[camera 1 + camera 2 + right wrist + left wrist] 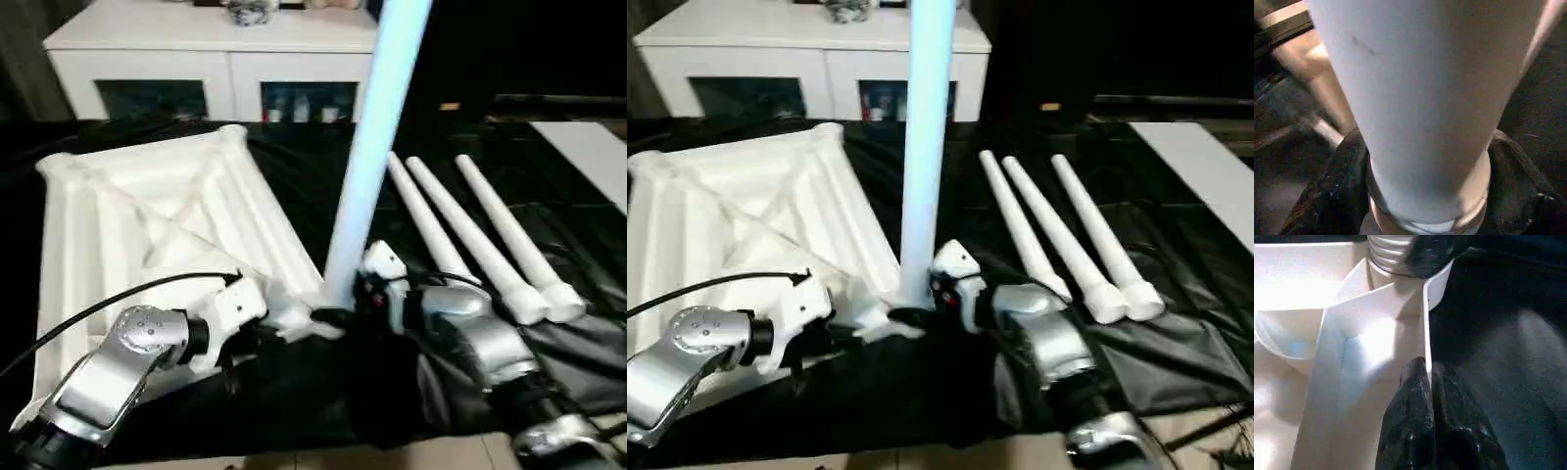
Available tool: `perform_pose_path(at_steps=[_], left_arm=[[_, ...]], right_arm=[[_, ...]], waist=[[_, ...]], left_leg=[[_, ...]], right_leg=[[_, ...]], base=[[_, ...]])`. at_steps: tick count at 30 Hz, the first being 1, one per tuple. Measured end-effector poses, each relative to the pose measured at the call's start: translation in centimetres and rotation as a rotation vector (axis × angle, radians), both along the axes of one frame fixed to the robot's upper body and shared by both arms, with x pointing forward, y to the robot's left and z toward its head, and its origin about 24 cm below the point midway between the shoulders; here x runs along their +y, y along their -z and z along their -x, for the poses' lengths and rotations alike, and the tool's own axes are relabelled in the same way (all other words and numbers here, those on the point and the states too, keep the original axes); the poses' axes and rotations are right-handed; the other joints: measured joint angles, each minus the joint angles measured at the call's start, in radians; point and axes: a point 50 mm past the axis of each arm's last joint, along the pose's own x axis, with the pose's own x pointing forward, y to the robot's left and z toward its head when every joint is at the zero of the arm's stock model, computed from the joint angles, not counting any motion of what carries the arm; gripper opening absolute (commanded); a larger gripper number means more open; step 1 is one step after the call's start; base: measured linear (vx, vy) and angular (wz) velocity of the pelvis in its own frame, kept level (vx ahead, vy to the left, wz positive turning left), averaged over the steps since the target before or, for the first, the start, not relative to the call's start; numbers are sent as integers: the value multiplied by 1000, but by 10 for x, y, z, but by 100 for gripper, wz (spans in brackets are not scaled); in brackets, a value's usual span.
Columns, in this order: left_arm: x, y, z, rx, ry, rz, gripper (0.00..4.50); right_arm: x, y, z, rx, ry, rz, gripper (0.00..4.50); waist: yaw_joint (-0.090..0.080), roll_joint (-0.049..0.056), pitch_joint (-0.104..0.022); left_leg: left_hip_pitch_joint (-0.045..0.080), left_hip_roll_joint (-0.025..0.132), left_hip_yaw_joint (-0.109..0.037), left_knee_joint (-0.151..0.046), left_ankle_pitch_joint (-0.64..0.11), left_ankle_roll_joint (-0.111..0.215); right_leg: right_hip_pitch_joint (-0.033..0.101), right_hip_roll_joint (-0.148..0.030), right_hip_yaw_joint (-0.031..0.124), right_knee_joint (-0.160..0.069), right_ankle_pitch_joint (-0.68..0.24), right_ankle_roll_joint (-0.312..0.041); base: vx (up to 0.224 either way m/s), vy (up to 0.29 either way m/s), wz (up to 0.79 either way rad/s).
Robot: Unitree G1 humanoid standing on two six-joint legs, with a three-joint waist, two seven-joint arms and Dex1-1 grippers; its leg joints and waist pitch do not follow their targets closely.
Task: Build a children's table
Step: Rotate leg to tighten
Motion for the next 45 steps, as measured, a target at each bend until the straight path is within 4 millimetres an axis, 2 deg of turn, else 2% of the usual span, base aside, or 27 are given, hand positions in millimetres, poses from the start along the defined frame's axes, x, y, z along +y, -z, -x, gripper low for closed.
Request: perform_pose_path(at_steps=[3,8,9,14,16,17,19,21,23,26,30,34,39,45], left_arm=[[-18,4,-19,-30,-130,17,0],[-50,9,-38,-28,-265,39,0],[-57,11,-42,-25,-285,40,0],[-69,13,-51,-48,-300,27,0],[-68,13,-51,-56,-295,20,0],[-68,13,-51,-57,-295,17,0],[-66,12,-51,-66,-292,13,0],[-55,10,-53,-96,-284,-9,0],[-47,8,-53,-110,-275,-15,0],[-41,5,-48,-113,-241,-7,0],[-23,0,-33,-100,-117,10,0],[-13,-4,-23,-69,-14,19,0],[-10,-6,-13,-10,82,41,0],[-11,-5,-6,10,115,56,0]], right_arm=[[7,2,-16,30,257,5,274],[13,4,-31,59,576,30,274],[16,5,-34,63,650,28,274],[24,4,-41,72,747,23,274],[24,5,-42,67,737,1,274],[24,5,-42,66,732,-6,309],[24,4,-42,69,722,-39,346],[30,2,-41,84,673,-97,354],[30,-1,-41,80,639,-120,386],[26,-7,-41,37,563,-127,386],[4,-13,-32,-52,353,-81,386],[-7,-15,-19,-74,135,-32,386],[-29,-23,-7,-92,-107,41,386],[-37,-22,0,-58,-203,74,386]], waist=[[1,0,0],[5,0,-1],[7,2,-2],[10,7,-4],[8,7,-4],[8,7,-4],[6,7,-4],[-3,8,-3],[-7,7,-3],[-7,7,-3],[7,8,-2],[16,9,-1],[26,23,8],[25,38,16]], left_leg=[[7,-1,0,0,0,-1],[10,-4,0,-1,0,-1],[10,-4,0,-1,0,0],[10,-5,-1,-2,0,0],[9,-5,-1,-2,0,0],[9,-5,-1,-2,0,0],[9,-4,-1,-2,0,0],[8,-4,-1,-4,0,0],[1,-4,-3,-5,0,0],[-6,-3,-3,-5,1,-1],[-8,0,-2,-6,1,-1],[-12,0,0,-1,-1,2],[-13,-1,2,8,-4,6],[-10,0,2,10,-3,6]], right_leg=[[2,0,1,-1,0,1],[4,-1,4,-3,0,1],[6,-1,4,-4,0,1],[9,-1,4,-8,0,2],[9,-1,4,-9,0,2],[9,-1,4,-9,0,2],[9,-1,3,-8,0,2],[6,-1,3,-8,1,2],[-1,-1,1,-8,3,2],[-8,-1,0,-8,11,5],[-11,1,-3,-9,8,3],[-12,0,-3,-10,5,2],[-11,-2,0,-9,5,1],[-9,-2,1,-5,7,0]], base=[[0,0,0],[0,0,0],[0,0,0],[0,0,0],[0,0,0],[0,0,0],[0,0,0],[0,0,0],[0,0,0],[0,0,0],[45,-1,0],[15,3,0],[0,0,0],[0,0,0]])
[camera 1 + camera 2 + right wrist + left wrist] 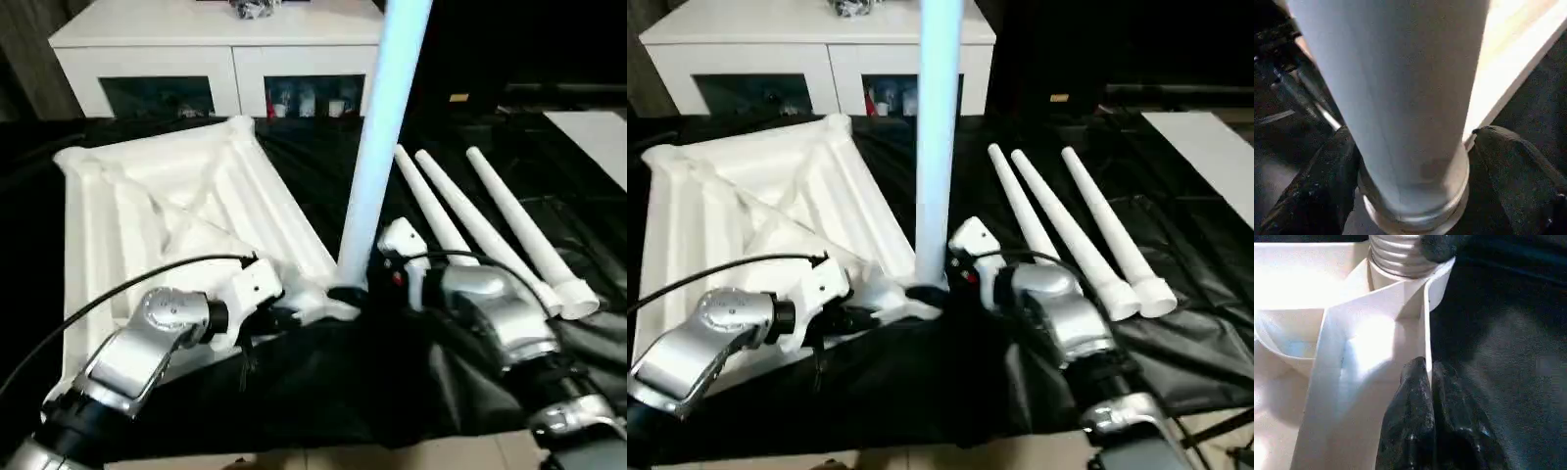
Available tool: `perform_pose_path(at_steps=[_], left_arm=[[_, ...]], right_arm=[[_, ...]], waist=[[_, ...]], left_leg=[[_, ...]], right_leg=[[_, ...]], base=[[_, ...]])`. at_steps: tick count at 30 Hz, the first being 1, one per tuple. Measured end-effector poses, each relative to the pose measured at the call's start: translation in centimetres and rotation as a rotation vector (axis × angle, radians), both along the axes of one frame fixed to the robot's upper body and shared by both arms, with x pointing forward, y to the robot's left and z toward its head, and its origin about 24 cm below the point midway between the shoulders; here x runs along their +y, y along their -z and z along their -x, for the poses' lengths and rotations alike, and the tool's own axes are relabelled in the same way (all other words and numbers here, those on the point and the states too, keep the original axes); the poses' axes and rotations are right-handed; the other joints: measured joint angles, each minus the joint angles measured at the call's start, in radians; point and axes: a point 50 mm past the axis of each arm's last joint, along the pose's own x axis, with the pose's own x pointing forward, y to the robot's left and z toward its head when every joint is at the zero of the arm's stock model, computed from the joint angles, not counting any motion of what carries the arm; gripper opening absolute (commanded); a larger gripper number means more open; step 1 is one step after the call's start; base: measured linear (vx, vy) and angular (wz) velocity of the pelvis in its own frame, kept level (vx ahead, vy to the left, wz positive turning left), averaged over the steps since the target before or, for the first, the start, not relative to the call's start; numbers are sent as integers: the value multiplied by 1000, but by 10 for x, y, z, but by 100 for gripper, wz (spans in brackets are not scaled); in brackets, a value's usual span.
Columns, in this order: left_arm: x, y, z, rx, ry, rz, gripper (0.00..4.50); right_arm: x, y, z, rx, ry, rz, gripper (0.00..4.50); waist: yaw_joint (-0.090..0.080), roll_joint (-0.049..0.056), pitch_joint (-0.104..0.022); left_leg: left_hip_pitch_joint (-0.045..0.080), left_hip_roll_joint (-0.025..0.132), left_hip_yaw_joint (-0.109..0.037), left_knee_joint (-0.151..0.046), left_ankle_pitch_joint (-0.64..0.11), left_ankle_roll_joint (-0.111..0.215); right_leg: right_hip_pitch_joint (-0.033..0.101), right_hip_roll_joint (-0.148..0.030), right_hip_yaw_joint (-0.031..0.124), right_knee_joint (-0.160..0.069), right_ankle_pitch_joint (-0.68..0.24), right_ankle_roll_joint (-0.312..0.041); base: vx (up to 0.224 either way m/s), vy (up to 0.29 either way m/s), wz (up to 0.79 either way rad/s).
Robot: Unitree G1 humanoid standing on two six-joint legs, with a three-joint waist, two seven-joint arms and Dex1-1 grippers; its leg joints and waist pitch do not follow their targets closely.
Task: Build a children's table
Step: Rotate leg to tighten
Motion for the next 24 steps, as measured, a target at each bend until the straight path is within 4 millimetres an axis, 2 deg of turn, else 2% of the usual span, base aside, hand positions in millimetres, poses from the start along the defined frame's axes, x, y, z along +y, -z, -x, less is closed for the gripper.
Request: perform_pose_path(at_steps=[4,12,13,15,18,24], left_arm=[[1,-1,0,4,6,0,0],[6,0,-7,5,-16,-5,0],[6,0,-7,4,-19,-5,0],[7,-1,-9,3,-25,-2,0],[7,0,-10,5,-33,3,0],[7,-3,-14,-5,-40,6,0]], right_arm=[[0,1,1,9,-13,10,386],[13,9,-10,8,-8,65,386],[14,9,-11,9,-4,62,360],[16,8,-12,13,-2,57,360],[16,9,-14,19,17,42,317],[19,8,-15,19,61,-18,282]], waist=[[-1,0,0],[-10,-2,0],[-12,-2,0],[-16,-2,0],[-19,0,1],[-24,6,2]], left_leg=[[1,1,0,0,0,0],[0,1,0,3,0,0],[0,1,0,3,0,0],[0,1,0,3,0,0],[0,1,0,4,0,0],[1,2,0,4,0,0]], right_leg=[[0,1,0,2,0,0],[0,1,0,2,1,-1],[0,1,0,2,1,-1],[0,1,0,2,1,-1],[0,1,0,2,1,-1],[0,1,0,3,1,-2]], base=[[0,0,0],[0,0,0],[0,0,0],[0,0,0],[0,0,0],[0,0,0]])
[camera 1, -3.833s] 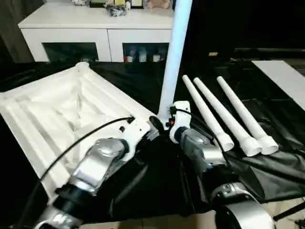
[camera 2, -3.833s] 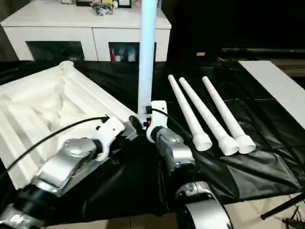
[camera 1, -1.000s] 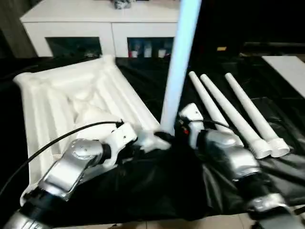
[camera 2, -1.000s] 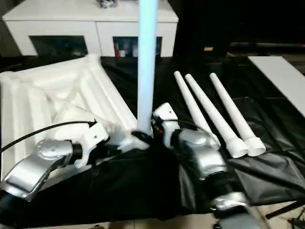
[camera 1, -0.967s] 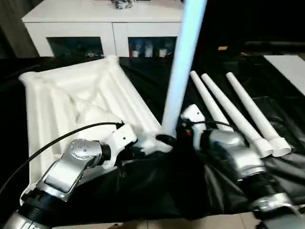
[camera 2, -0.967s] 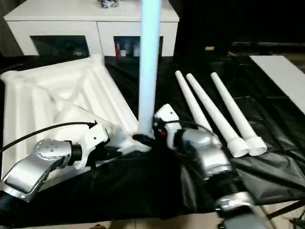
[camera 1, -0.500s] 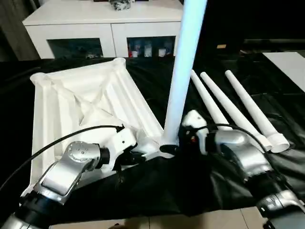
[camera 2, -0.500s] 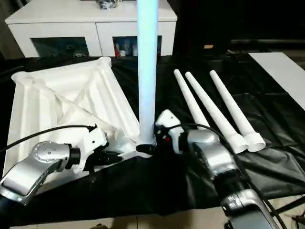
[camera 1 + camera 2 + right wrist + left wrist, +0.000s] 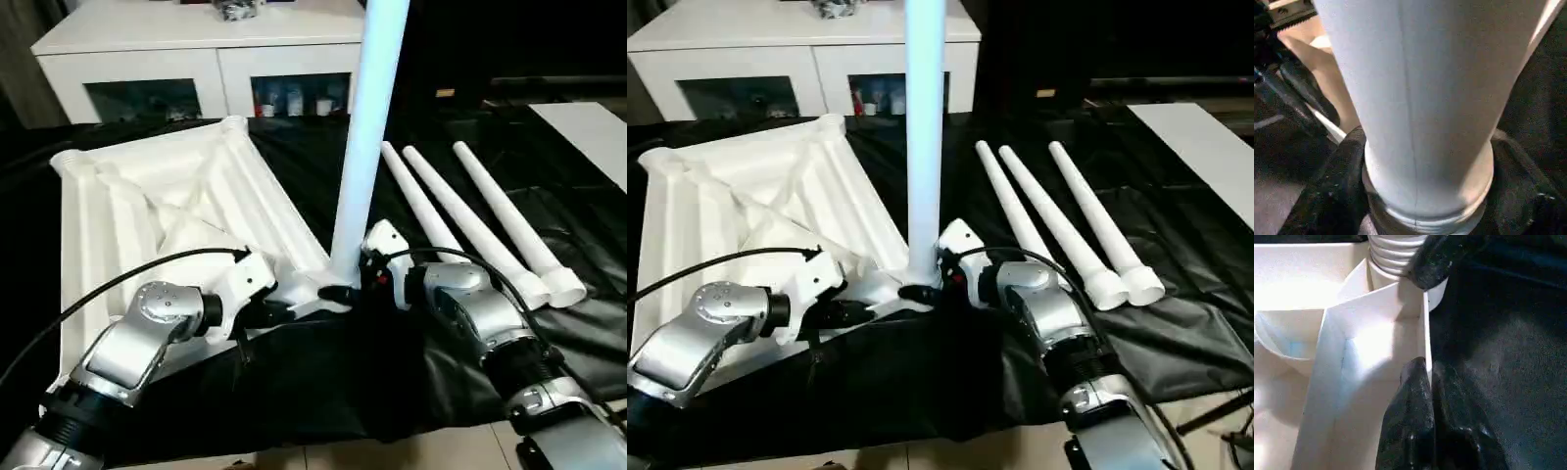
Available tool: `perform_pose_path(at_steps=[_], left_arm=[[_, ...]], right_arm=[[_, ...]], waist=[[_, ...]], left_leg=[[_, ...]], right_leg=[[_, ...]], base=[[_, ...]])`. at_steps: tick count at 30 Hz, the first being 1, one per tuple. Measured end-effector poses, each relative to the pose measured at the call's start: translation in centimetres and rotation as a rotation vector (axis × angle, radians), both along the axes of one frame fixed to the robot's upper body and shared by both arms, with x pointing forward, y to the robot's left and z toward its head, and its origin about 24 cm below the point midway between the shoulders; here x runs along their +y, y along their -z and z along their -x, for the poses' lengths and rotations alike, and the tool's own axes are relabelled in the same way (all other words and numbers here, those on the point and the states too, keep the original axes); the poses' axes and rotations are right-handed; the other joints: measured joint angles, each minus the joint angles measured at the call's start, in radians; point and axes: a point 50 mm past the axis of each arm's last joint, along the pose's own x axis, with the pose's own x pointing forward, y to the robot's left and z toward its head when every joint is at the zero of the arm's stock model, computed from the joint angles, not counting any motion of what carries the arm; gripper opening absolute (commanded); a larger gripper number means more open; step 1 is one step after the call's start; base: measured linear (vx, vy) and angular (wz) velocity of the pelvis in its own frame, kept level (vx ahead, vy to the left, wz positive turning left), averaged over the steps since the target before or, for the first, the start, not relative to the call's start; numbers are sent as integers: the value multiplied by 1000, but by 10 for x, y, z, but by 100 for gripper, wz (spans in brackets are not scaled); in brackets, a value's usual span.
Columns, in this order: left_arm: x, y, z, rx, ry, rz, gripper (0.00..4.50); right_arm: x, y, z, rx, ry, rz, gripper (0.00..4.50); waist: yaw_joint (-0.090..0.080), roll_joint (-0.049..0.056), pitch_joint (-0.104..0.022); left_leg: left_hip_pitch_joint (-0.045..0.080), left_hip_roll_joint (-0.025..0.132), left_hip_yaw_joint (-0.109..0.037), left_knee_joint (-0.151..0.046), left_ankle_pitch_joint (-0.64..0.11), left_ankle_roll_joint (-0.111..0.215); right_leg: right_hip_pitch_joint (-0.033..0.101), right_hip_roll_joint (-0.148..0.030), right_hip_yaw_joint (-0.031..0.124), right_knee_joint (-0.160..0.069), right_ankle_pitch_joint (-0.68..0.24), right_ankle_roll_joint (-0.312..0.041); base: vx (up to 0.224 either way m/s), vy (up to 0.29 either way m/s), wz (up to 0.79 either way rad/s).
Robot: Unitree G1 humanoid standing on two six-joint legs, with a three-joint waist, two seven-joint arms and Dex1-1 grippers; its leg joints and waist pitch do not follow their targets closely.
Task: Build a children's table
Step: Rotate leg to tighten
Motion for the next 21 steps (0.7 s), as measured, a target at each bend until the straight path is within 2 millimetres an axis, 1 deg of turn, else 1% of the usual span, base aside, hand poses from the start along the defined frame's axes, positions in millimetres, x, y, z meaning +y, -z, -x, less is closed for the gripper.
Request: perform_pose_path(at_steps=[5,8,11,14,15,18,21], left_arm=[[-1,3,2,9,11,-2,0],[-3,4,2,11,13,3,0],[-6,7,0,2,-27,10,0],[-18,11,-11,-26,-124,6,0],[-21,11,-13,-30,-139,5,0],[-47,18,-25,-24,-281,23,0],[-63,21,-30,-27,-334,16,0]], right_arm=[[-2,6,9,-4,21,-14,274],[0,8,12,-3,36,-29,273],[5,13,12,-18,131,-49,273],[15,18,5,-42,355,-47,272],[16,19,3,-46,390,-42,272],[27,23,-9,-43,658,-14,272],[31,25,-16,-35,814,7,272]], waist=[[6,2,-1],[6,3,-1],[3,5,-2],[-2,9,-4],[-3,10,-4],[-17,15,-7],[-24,18,-9]], left_leg=[[0,0,0,0,0,0],[0,0,0,1,0,0],[3,0,0,1,0,0],[7,0,0,1,0,0],[7,-1,0,1,0,0],[16,-3,0,0,0,0],[21,-6,-3,-3,0,0]], right_leg=[[0,0,0,0,0,0],[1,0,0,-1,0,0],[3,0,0,-1,0,0],[6,0,1,0,2,-2],[6,0,1,0,2,-2],[13,-1,2,-2,-1,2],[20,-2,2,-8,-1,3]], base=[[0,0,0],[0,0,0],[0,0,0],[0,0,0],[0,0,0],[0,0,0],[0,0,0]])
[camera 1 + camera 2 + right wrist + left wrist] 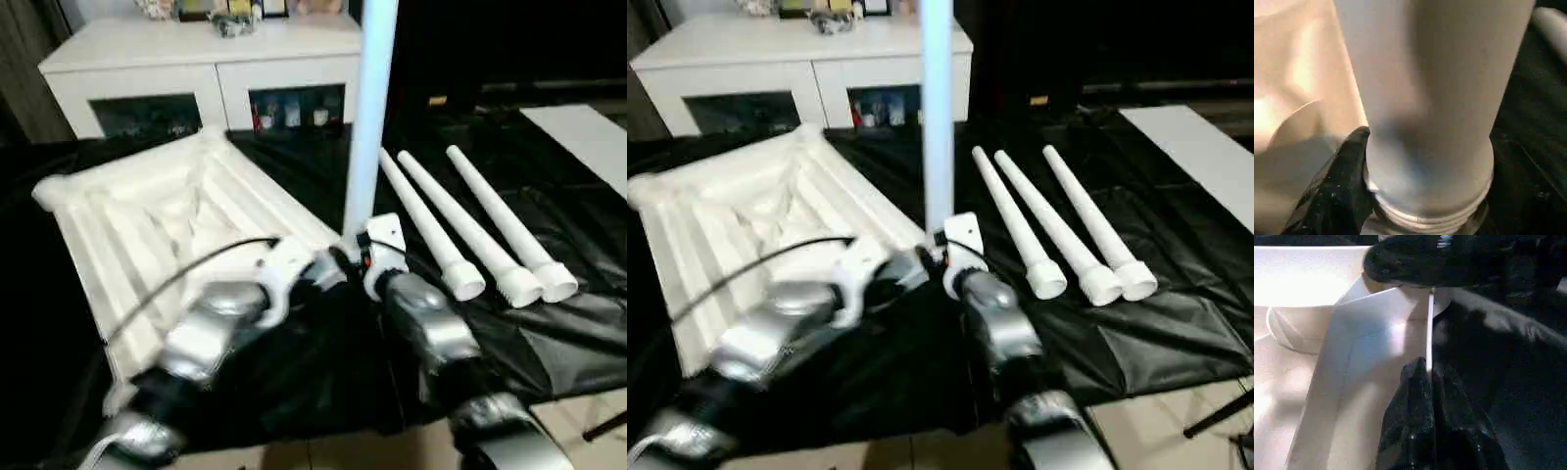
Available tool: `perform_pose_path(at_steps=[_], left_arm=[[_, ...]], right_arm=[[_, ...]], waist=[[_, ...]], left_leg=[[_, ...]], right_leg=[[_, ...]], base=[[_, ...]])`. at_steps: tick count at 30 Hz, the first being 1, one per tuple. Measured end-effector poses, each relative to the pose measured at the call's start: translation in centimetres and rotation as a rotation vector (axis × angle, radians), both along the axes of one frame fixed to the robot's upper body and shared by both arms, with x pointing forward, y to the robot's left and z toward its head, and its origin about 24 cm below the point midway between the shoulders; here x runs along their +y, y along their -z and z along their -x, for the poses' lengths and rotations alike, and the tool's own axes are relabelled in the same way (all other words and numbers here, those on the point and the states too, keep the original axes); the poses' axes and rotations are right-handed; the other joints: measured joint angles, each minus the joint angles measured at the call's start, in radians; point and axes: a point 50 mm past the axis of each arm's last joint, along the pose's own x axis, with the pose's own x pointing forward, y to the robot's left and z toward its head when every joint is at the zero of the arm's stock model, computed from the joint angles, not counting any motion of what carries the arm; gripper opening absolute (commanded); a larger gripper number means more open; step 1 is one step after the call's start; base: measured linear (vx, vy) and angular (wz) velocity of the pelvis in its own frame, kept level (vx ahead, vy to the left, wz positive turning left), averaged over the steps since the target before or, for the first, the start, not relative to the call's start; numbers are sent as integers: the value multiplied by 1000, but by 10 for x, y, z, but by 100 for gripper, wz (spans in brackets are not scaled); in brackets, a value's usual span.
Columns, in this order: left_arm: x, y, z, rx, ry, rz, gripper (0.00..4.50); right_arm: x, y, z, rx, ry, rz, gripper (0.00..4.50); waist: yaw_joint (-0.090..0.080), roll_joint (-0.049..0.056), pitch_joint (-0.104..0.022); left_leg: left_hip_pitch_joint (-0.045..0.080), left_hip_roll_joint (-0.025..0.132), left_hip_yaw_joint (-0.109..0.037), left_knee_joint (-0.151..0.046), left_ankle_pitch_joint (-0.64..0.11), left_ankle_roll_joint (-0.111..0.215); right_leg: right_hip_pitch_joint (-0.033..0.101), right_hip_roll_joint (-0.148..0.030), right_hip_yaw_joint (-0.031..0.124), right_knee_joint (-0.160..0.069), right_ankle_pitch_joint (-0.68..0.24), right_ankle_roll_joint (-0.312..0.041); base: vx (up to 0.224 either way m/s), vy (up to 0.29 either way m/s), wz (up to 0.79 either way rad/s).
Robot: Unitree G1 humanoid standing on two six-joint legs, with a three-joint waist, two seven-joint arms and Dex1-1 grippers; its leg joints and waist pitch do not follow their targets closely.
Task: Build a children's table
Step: Rotate leg to tighten
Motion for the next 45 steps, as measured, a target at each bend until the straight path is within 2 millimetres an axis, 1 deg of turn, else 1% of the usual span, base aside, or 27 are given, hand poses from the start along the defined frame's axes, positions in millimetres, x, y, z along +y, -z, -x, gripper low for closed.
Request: perform_pose_path(at_steps=[2,5,6,8,10,11,13,14,15,16,17,18,20,24,25,27,29,31,35,36,38,39,40,41,42,43,45], left_arm=[[-4,1,-1,-5,-6,-10,0],[-4,2,-2,-5,-6,-21,0],[-3,2,-2,-7,-6,-21,0],[-2,0,-2,-11,-4,-24,0],[2,-1,-3,-18,-3,-37,0],[4,-1,-3,-20,-4,-41,0],[9,-3,-3,-25,16,-54,0],[13,-5,-1,-28,31,-60,0],[17,-6,0,-28,48,-65,0],[21,-8,2,-27,65,-69,0],[27,-9,5,-21,85,-72,0],[31,-11,8,-18,106,-71,0],[36,-14,13,-11,148,-73,0],[43,-17,21,-4,231,-73,0],[46,-17,25,-12,262,-66,0],[52,-16,34,-7,330,-38,0],[58,-16,39,7,372,-30,0],[62,-16,41,22,390,-33,0],[65,-17,44,36,396,-36,0],[66,-17,44,37,395,-37,0],[66,-17,45,38,395,-38,0],[67,-16,45,39,394,-36,0],[67,-16,46,40,394,-34,0],[68,-16,46,40,393,-33,0],[68,-16,46,40,393,-33,0],[69,-16,46,40,393,-33,0],[69,-16,47,40,393,-33,0]], right_arm=[[3,2,-1,11,38,3,272],[5,1,-3,17,31,-5,272],[5,1,-3,13,27,-9,307],[5,0,-3,2,18,-14,342],[8,-1,-2,-4,-17,-30,351],[9,-1,-1,-5,-31,-32,363],[9,-2,0,-10,-72,-35,385],[9,-4,2,-13,-107,-33,390],[7,-6,3,-16,-153,-24,396],[3,-7,5,-12,-192,-14,419],[1,-8,7,-4,-230,-15,419],[-6,-8,7,14,-260,-6,426],[-12,-13,8,13,-317,10,426],[-20,-16,15,11,-447,9,426],[-24,-17,18,8,-503,18,426],[-36,-19,28,15,-642,28,426],[-38,-20,33,25,-740,38,426],[-37,-21,35,28,-787,37,426],[-37,-20,37,37,-820,31,426],[-37,-20,37,38,-823,30,400],[-36,-20,38,41,-831,25,392],[-35,-19,38,45,-842,19,379],[-35,-19,39,47,-848,14,379],[-35,-19,39,48,-850,9,362],[-35,-19,39,48,-851,7,362],[-34,-19,39,50,-857,0,347],[-33,-19,40,51,-866,-5,343]], waist=[[-1,0,-1],[-5,-2,-3],[-6,-2,-3],[-6,-2,-3],[-8,-2,-3],[-12,-1,-2],[-16,-3,-2],[-18,-5,-1],[-19,-7,-1],[-19,-9,-1],[-19,-11,-2],[-13,-12,-3],[-4,-12,-3],[9,-11,-3],[13,-11,-3],[28,-12,-3],[32,-12,-3],[33,-13,-2],[32,-18,1],[32,-19,2],[31,-21,2],[31,-22,2],[31,-22,2],[31,-22,2],[31,-22,2],[31,-22,2],[30,-22,2]], left_leg=[[0,-1,-1,0,0,0],[-1,-2,-4,0,0,0],[-2,-2,-5,-1,0,0],[-4,-2,-6,-3,0,0],[-5,-2,-7,-3,0,0],[-5,-2,-7,-3,0,0],[-5,-2,-7,-4,0,0],[-6,-2,-7,-5,0,0],[-7,-1,-7,-5,0,0],[-10,-1,-7,-7,0,0],[-12,-1,-7,-10,0,0],[-16,0,-7,-11,1,-1],[-20,1,-7,-11,2,-2],[-21,2,-5,-12,1,-1],[-22,2,-5,-11,1,1],[-24,2,-4,-10,0,3],[-25,2,-3,-9,0,3],[-24,3,-1,-7,0,2],[-22,8,2,-1,-1,1],[-21,8,3,0,-1,1],[-20,8,3,0,0,1],[-20,8,3,0,0,1],[-19,8,3,0,0,1],[-19,8,3,0,0,1],[-19,8,3,0,0,1],[-20,8,3,0,0,1],[-20,8,3,0,0,1]], right_leg=[[1,0,0,-1,0,0],[3,0,-1,-5,0,0],[3,0,-3,-9,0,0],[3,0,-4,-13,0,0],[2,0,-5,-15,0,0],[2,0,-4,-15,0,0],[1,0,-4,-14,1,-1],[-1,0,-4,-14,5,0],[-3,1,-5,-13,7,0],[-6,1,-5,-12,8,0],[-8,1,-5,-12,9,0],[-11,1,-6,-11,12,-3],[-16,2,-8,-9,10,-1],[-18,2,-11,-10,5,-1],[-19,2,-12,-10,5,-1],[-19,2,-12,-12,5,-1],[-19,1,-12,-12,5,-1],[-19,0,-12,-9,5,-2],[-19,0,-10,-2,5,-2],[-19,0,-9,-1,5,-2],[-19,0,-9,0,5,-2],[-19,0,-9,1,5,-2],[-19,0,-9,1,5,-2],[-19,0,-9,1,5,-2],[-19,0,-9,1,5,-2],[-19,0,-9,1,5,-2],[-19,0,-9,1,5,-2]], base=[[0,0,0],[0,0,0],[0,0,0],[0,0,0],[0,0,0],[0,0,0],[0,0,0],[0,0,0],[0,0,0],[0,0,0],[0,0,0],[0,0,0],[31,-9,1],[57,-1,1],[0,0,0],[0,0,0],[0,0,0],[0,0,0],[0,0,0],[0,0,0],[0,0,0],[0,0,0],[0,0,0],[0,0,0],[0,0,0],[0,0,0],[0,0,0]])
